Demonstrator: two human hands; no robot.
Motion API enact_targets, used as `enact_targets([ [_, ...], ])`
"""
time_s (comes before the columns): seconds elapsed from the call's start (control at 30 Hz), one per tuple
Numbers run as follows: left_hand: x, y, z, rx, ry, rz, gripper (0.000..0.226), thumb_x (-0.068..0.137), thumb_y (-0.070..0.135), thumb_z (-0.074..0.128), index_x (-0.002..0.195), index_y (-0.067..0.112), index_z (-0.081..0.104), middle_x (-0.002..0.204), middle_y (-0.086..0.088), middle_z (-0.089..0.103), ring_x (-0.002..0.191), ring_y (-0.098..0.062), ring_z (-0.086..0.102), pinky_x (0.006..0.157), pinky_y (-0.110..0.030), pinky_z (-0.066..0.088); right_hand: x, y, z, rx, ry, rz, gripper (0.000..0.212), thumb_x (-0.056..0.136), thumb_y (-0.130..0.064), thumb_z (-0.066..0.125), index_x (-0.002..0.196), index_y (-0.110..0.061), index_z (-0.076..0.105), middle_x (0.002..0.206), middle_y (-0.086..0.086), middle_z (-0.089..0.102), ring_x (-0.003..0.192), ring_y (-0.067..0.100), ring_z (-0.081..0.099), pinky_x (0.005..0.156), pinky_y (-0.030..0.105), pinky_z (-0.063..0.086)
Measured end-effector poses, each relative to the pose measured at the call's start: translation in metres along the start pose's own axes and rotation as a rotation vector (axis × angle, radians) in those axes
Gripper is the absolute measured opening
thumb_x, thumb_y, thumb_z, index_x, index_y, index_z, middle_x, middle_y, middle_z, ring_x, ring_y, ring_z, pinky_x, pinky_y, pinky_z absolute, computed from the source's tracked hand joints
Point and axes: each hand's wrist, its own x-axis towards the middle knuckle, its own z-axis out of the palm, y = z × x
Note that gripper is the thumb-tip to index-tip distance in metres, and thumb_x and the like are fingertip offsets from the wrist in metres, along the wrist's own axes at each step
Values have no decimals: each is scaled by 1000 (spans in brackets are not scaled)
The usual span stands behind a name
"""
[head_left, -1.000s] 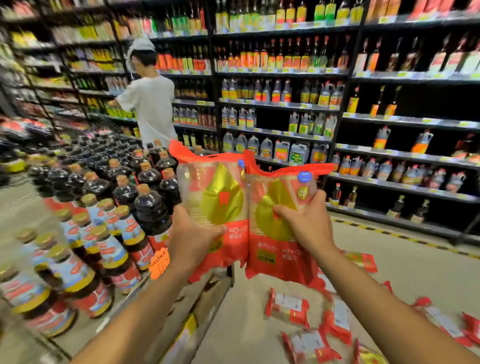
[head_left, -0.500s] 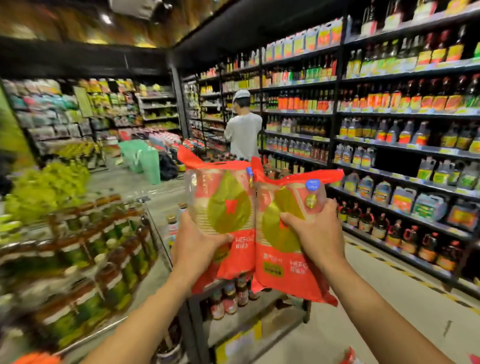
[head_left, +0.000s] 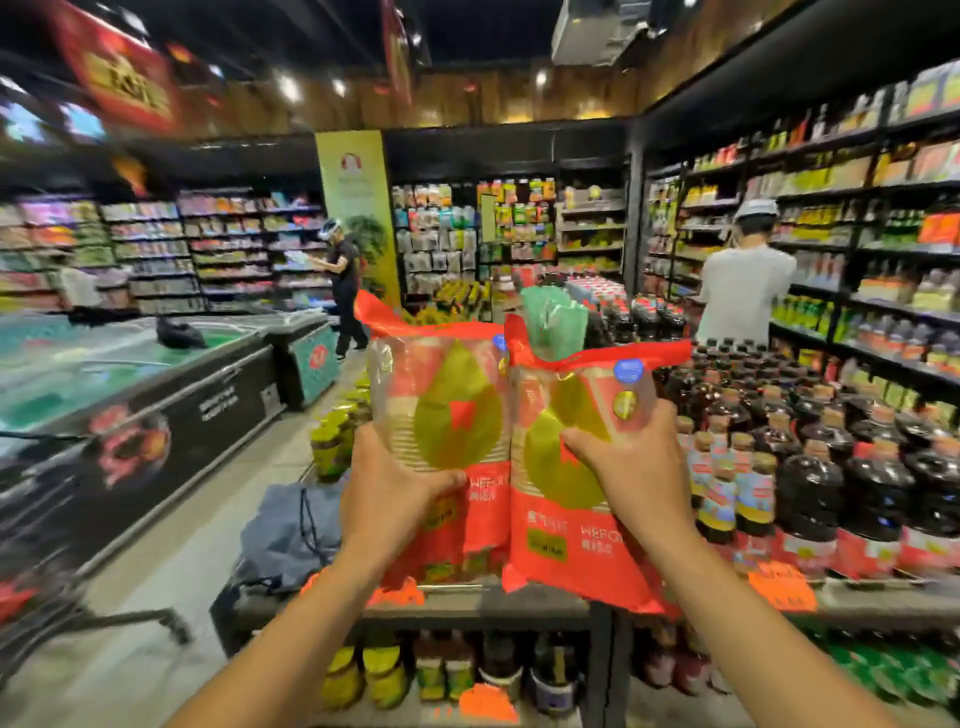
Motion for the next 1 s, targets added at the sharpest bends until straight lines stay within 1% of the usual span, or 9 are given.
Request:
enact_targets([
  [0.13,29,-38,-75,55,114,-65,82,53,40,100,115,24,48,108,5,64,98,-21,65,77,-38,50,-11,-45,87,54,-126,-50,89,55,-64,81,120,-18,42,120,8,62,109,34,61,86,47,50],
  [0.23,53,-74,-134,99,208,-88,84,45,51,95,114,30,52,102,12,61,100,-22,67,87,-47,55,-28,-78,153,75,-214,-85,74,68,-47,89,118,-17,42,117,7,62,107,32,61,82,43,47],
  [0.37,78,-122,-209,136,311,-139,91,35,63,89,115,34,55,106,10,69,96,-17,70,87,-48,57,-56,-120,234,81,-324,-148,76,69,-52,86,121,-19,42,119,8,62,109,34,61,86,46,51],
  [0.53,85,-160,-297,183,454,-200,90,39,57,92,113,27,48,109,3,66,98,-24,68,87,-49,55,-102,-171,323,128,-438,-208,91,58,-64,79,126,-17,42,122,9,62,112,36,61,90,50,50],
  [0.63,83,-188,-347,206,540,-269,85,45,51,97,112,25,51,107,4,69,96,-23,68,85,-44,55,-132,-200,369,151,-529,-245,82,66,-55,86,124,-15,44,121,10,62,112,36,60,86,45,49],
  [0.77,71,-219,-407,234,658,-302,89,34,60,90,110,30,55,101,10,69,92,-17,69,82,-41,57,-175,-233,419,158,-633,-287,79,68,-51,87,124,-16,44,124,9,63,112,35,62,85,44,50],
  [0.87,60,-230,-438,269,710,-359,80,51,42,99,108,26,45,91,18,54,86,-17,58,73,-34,43,-203,-249,448,184,-718,-306,80,69,-51,87,127,-17,43,124,7,64,111,35,63,87,47,53],
  [0.9,58,-235,-446,290,730,-374,79,54,40,100,108,27,43,91,18,53,87,-18,58,72,-34,41,-210,-253,457,188,-742,-315,79,70,-50,87,126,-18,43,123,6,64,110,35,64,88,47,53],
  [1.0,52,-248,-465,346,784,-414,84,53,46,99,111,31,40,103,11,61,94,-22,63,83,-40,52,-227,-263,481,200,-813,-341,72,72,-50,87,119,-24,39,113,-2,59,107,31,64,88,46,54],
])
